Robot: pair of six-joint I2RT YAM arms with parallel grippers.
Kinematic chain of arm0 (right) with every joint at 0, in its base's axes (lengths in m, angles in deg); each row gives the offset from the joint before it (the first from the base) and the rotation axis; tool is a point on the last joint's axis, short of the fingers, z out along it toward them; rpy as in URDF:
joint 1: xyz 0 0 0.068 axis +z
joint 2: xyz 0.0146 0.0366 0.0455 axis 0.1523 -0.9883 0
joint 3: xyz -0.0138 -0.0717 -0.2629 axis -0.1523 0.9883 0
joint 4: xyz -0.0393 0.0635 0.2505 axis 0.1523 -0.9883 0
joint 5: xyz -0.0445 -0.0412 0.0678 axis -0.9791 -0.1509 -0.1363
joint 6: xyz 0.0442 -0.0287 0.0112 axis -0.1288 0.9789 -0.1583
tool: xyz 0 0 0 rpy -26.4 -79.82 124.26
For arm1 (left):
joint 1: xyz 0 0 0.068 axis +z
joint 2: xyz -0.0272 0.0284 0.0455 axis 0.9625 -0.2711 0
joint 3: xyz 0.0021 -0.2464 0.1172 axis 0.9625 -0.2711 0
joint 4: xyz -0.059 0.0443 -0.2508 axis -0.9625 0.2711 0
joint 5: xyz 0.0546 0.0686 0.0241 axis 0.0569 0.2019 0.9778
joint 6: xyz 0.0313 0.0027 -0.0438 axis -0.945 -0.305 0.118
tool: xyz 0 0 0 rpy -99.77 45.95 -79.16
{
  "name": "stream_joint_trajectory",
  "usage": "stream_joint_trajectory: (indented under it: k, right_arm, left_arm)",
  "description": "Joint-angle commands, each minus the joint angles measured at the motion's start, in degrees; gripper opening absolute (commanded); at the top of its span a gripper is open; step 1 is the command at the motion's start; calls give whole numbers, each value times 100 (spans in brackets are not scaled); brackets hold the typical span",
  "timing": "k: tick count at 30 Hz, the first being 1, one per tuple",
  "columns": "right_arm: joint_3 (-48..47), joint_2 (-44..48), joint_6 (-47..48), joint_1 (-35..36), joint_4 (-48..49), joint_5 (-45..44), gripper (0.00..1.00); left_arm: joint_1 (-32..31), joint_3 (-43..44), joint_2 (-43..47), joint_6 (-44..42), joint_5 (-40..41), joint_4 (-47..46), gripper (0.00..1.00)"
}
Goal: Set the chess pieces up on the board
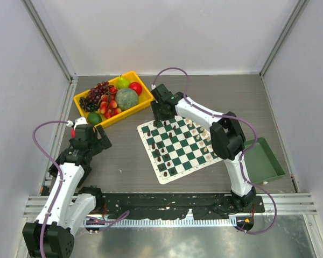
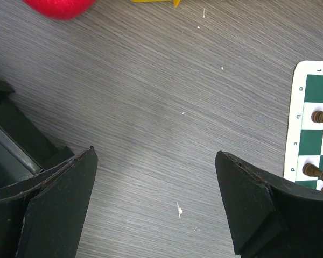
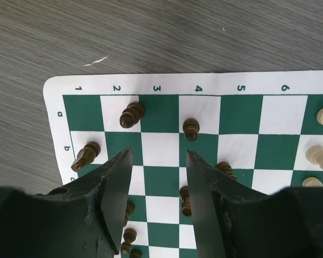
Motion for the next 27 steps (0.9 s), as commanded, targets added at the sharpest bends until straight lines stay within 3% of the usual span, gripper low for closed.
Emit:
stream_joint_trajectory:
  k: [1, 14, 27]
  right_arm:
    - [-318, 19, -15, 36, 70, 115, 50]
    - [-915, -393, -50, 203, -17, 398, 54]
    - [-1258, -798, -24, 238, -193, 310, 46]
  left_arm:
    - [29, 39, 51, -81, 8, -109, 99]
    - [21, 39, 33, -108, 104, -100, 99]
    - [29, 39, 42, -99, 78, -91, 99]
